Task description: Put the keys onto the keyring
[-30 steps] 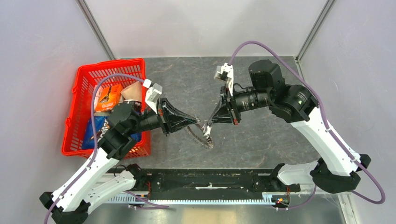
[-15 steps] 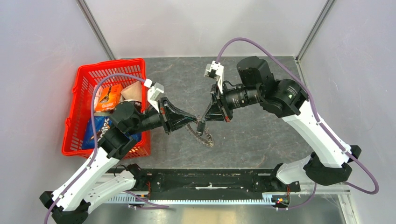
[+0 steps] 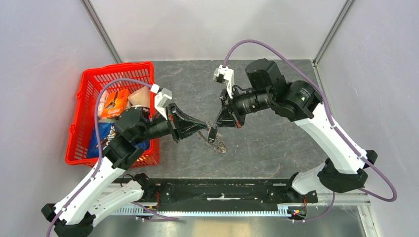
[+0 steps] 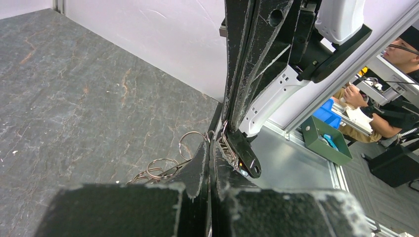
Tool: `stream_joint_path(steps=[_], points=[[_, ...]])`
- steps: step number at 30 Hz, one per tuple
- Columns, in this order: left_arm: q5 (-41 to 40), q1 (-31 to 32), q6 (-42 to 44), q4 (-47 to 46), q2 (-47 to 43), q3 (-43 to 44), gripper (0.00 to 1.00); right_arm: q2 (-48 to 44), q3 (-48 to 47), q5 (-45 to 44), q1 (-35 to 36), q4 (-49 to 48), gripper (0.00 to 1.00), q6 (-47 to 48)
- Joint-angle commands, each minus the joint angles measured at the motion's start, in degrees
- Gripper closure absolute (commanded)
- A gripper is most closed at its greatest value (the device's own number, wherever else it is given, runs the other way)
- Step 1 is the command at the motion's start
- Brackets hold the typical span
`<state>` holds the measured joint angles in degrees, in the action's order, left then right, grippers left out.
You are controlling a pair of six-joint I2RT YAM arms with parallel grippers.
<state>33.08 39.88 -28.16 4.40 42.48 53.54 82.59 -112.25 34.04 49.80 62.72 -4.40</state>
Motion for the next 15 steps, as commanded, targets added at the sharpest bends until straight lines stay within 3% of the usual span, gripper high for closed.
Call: stream_joint_path(steps=[1,15], points=[[0.5,0.1,2.0,-1.7,-1.0,2.4,0.98,0.1,-2.4,-0.6,0.6,0.0,1.0,0.6],[2.3,0.0,2.0,-2.3,-0.9,2.3,0.98,2.0,-4.4,-1.0,0.8,-1.0,1.0,-0.4]])
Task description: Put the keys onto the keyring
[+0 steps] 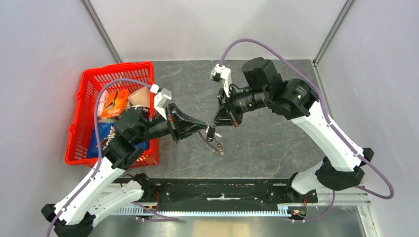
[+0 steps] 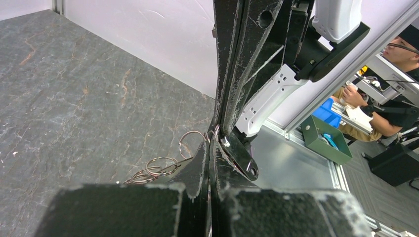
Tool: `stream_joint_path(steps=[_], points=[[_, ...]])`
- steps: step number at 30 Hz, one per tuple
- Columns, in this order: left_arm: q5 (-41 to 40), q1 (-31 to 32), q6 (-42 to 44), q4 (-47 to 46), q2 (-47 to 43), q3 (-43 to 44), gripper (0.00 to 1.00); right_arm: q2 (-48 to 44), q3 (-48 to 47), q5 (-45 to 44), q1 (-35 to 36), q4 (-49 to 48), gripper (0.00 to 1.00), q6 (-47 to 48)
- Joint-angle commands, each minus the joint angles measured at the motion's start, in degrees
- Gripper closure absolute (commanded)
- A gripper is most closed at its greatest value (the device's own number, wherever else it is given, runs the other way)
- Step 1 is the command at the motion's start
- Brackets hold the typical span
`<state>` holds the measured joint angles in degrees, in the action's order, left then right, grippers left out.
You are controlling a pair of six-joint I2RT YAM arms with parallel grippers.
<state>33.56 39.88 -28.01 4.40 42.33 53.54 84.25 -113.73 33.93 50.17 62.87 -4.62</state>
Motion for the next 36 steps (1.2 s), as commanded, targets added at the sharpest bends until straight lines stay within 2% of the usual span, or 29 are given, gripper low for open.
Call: stream_joint_path(steps=[1,20,34,36], points=[[2.0,0.0,1.9,-2.2,-0.7,2.3,0.98,0.4,-3.0,-1.1,0.4,-1.2,1.0,-0.4],[4.1,0.0,0.3,-6.5,-3.0,0.5,0.98,-0.8,-0.7,-2.7,0.4,-2.5,1.0,-2.7],[5.2,0.0,-1.9,-10.4,-3.5,-0.1,0.98,-4.3,3.7,1.5,0.4,-4.2,1.0,-3.5],[5.4,0.0,-2.5,-11.3,-3.5,-0.3,0.98,-5.2,4.3,2.2,0.4,-4.4,0.94,-3.1]])
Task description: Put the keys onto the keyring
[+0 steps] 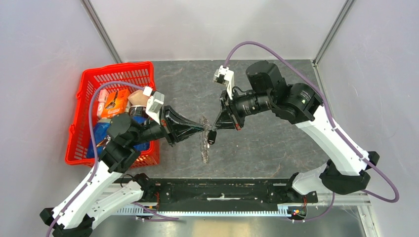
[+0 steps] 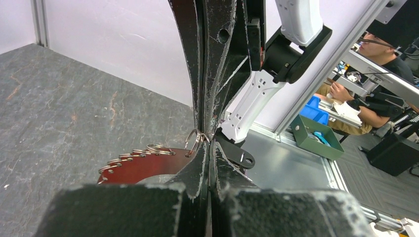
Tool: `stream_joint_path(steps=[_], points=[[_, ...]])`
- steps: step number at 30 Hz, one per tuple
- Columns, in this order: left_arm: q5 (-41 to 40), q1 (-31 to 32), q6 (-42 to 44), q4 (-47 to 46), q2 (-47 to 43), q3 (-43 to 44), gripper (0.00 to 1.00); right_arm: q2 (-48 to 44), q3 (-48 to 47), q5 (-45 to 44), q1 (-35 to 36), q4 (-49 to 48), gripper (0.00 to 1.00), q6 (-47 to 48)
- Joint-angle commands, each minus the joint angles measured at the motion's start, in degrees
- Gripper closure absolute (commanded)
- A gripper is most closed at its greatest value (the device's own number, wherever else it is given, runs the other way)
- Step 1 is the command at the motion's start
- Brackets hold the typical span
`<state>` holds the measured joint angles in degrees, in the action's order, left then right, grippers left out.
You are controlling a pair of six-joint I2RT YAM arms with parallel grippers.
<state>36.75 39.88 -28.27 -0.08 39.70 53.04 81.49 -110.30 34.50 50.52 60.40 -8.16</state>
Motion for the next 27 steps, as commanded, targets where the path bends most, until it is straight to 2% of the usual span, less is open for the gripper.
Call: stream_joint_path(steps=[1,5,8,12,20,27], points=[[2.4,0.0,-2.6,-7.2,-0.9,0.1,0.98,-3.0,1.1,2.1,0.1,-2.3,0.88,0.8],[2.5,0.0,-3.5,-8.5,-0.7,0.1,0.98,-5.7,1.6,1.5,0.1,-4.1,0.6,1.0],[2.8,0.0,-4.3,-9.7,-0.5,0.0,0.98,-7.7,1.5,1.9,0.0,-6.0,0.51,1.5],[3.1,0.0,-6.2,-12.1,0.0,-0.5,0.98,-9.1,0.5,3.1,0.0,-7.0,0.48,2.9],[4.1,0.0,-10.9,-17.6,1.7,-0.9,0.98,-4.5,-4.1,10.6,0.1,-7.8,0.51,0.5],[4.4,0.1,-12.8,-19.2,2.0,-0.8,0.98,-4.8,-1.7,12.4,0.1,-10.3,0.53,-0.4]])
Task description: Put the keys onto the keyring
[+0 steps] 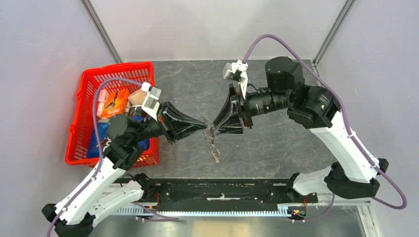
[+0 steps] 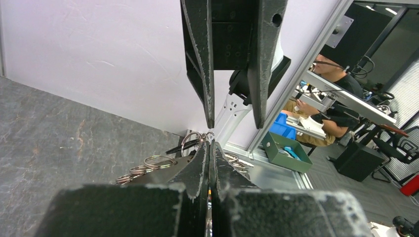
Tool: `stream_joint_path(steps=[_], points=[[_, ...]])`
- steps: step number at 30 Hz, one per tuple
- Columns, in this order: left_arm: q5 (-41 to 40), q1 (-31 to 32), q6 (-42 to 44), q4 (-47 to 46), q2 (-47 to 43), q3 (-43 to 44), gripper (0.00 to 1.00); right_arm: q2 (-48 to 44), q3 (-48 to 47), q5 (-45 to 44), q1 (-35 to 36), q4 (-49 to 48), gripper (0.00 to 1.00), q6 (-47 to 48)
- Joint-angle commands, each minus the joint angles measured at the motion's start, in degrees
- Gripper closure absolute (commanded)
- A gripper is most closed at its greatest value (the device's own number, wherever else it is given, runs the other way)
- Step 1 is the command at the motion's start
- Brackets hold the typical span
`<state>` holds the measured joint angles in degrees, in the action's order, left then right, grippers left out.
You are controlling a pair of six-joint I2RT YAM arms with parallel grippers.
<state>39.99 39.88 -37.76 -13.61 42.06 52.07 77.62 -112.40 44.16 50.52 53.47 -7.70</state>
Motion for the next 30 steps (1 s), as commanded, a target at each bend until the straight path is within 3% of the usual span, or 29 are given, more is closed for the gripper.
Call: stream_joint_path(steps=[1,30], points=[[1.1,0.1,-3.5,-5.9,-0.3,0.1,0.98,-1.0,0.5,2.8,0.1,-3.5,0.54,-1.0],[2.0,0.0,-5.5,-9.2,0.0,0.0,0.98,-0.2,3.4,3.6,0.1,-6.7,0.63,-1.1]])
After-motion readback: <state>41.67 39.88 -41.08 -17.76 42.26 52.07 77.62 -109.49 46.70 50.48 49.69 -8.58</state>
